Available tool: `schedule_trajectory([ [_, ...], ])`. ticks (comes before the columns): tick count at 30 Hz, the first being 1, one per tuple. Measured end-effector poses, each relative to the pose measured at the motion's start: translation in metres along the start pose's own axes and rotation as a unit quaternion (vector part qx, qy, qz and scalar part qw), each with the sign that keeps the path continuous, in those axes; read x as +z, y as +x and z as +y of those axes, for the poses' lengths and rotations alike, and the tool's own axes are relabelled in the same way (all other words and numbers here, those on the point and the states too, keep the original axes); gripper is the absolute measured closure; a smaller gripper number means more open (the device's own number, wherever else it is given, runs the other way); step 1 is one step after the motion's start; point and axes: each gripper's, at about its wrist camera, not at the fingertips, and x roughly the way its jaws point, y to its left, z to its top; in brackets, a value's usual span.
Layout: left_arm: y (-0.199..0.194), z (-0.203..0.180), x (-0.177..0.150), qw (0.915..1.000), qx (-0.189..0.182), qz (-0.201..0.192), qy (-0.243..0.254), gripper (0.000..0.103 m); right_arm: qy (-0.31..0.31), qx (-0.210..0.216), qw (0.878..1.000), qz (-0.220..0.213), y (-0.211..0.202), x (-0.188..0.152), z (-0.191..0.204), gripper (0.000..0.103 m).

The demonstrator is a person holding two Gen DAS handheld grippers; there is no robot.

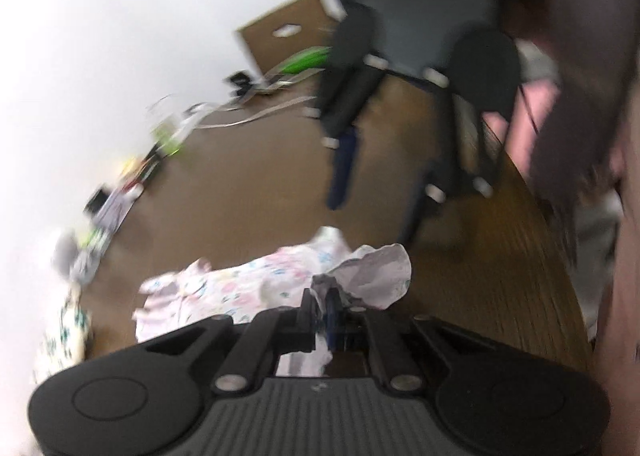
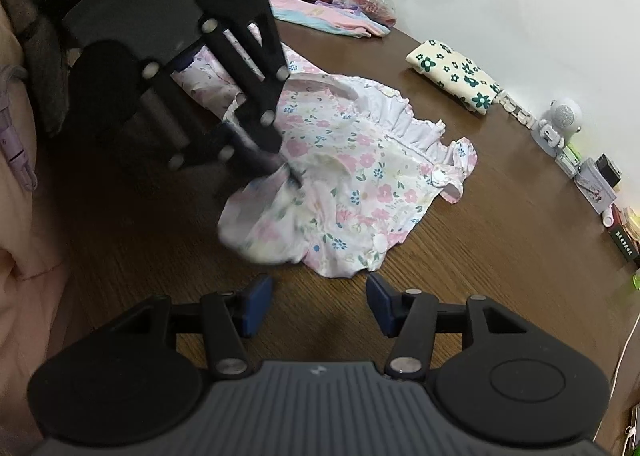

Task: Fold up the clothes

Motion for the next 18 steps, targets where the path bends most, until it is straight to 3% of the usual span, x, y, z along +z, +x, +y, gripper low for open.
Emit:
schedule_trajectory([
  [4, -0.002, 0.026, -0.004, 0.9945, -0.027, -0.014, -0.101, 0.099, -0.017, 0.001, 1.0, -0.018, 0.001, 0.005, 0.002, 0.047],
  [8, -0.002, 0.046, -0.006, 0.9873, -0.03, -0.018, -0.155, 0.099, -0.037, 0.014, 0.998, -0.041, 0.007, 0.014, 0.004, 0.049],
  [9, -0.001, 0.048, -0.007, 0.9867, -0.024, -0.018, -0.16, 0.099, -0.037, 0.018, 0.998, -0.046, 0.009, 0.016, 0.003, 0.052],
  [11, 0.0, 0.051, -0.007, 0.9856, -0.018, -0.018, -0.167, 0.097, -0.023, 0.032, 0.998, -0.052, 0.012, 0.022, -0.004, 0.091],
  [14, 0.001, 0.056, -0.007, 0.9833, -0.004, -0.011, -0.181, 0.088, -0.001, 0.04, 0.998, -0.057, 0.015, 0.028, -0.014, 0.095],
  [17, -0.01, 0.059, -0.012, 0.9796, 0.013, -0.007, -0.2, 0.068, 0.045, 0.05, 0.996, -0.061, 0.017, 0.031, -0.03, 0.095],
  [18, -0.017, 0.06, -0.014, 0.9786, 0.02, -0.009, -0.205, 0.067, 0.061, 0.053, 0.995, -0.061, 0.019, 0.031, -0.035, 0.095],
])
